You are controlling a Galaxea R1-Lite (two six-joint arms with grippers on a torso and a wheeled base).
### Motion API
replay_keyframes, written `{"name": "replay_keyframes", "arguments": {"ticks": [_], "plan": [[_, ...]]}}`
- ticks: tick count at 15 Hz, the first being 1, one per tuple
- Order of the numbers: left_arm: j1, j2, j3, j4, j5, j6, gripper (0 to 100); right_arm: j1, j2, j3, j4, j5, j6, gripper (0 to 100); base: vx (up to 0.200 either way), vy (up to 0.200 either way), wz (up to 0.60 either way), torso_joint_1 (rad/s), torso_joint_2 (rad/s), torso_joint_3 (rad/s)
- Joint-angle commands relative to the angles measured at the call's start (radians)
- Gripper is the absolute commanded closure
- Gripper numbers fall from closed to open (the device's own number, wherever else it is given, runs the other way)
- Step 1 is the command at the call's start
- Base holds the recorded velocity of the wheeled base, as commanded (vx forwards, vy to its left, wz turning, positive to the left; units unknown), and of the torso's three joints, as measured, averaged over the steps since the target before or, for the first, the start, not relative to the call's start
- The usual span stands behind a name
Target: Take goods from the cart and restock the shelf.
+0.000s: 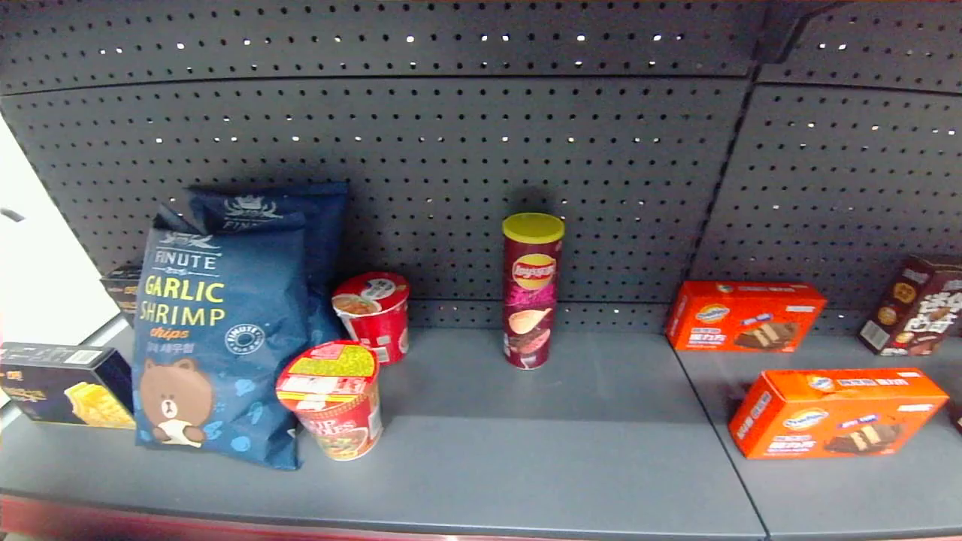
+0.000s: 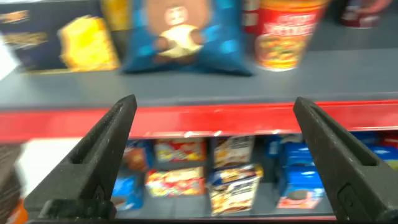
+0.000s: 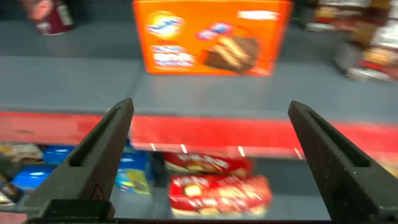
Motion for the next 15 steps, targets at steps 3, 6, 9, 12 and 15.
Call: {"name": "replay_keyframes", "arguments": {"ticks": [3, 6, 9, 12, 15], "plan": [[0.000, 0.001, 0.000, 0.000, -0.001, -0.002, 0, 0.000, 0.000, 0.000, 0.000, 0.000, 0.000, 0, 0.000, 0.000, 0.60, 0.007, 0.00, -0.005], [0.000, 0.001, -0.001, 0.002, -0.004, 0.000, 0, 0.000, 0.000, 0.000, 0.000, 0.000, 0.000, 0, 0.000, 0.000, 0.60, -0.001, 0.00, 0.001], [0.000, 0.001, -0.001, 0.002, -0.002, 0.000, 0, 0.000, 0.000, 0.000, 0.000, 0.000, 0.000, 0, 0.000, 0.000, 0.60, 0.002, 0.00, 0.007], [0.000, 0.001, -0.001, 0.002, -0.002, -0.002, 0, 0.000, 0.000, 0.000, 0.000, 0.000, 0.000, 0, 0.000, 0.000, 0.60, 0.001, 0.00, 0.005], [0.000, 0.001, 0.000, -0.001, 0.001, 0.000, 0, 0.000, 0.000, 0.000, 0.000, 0.000, 0.001, 0, 0.000, 0.000, 0.40, 0.002, 0.00, 0.003]]}}
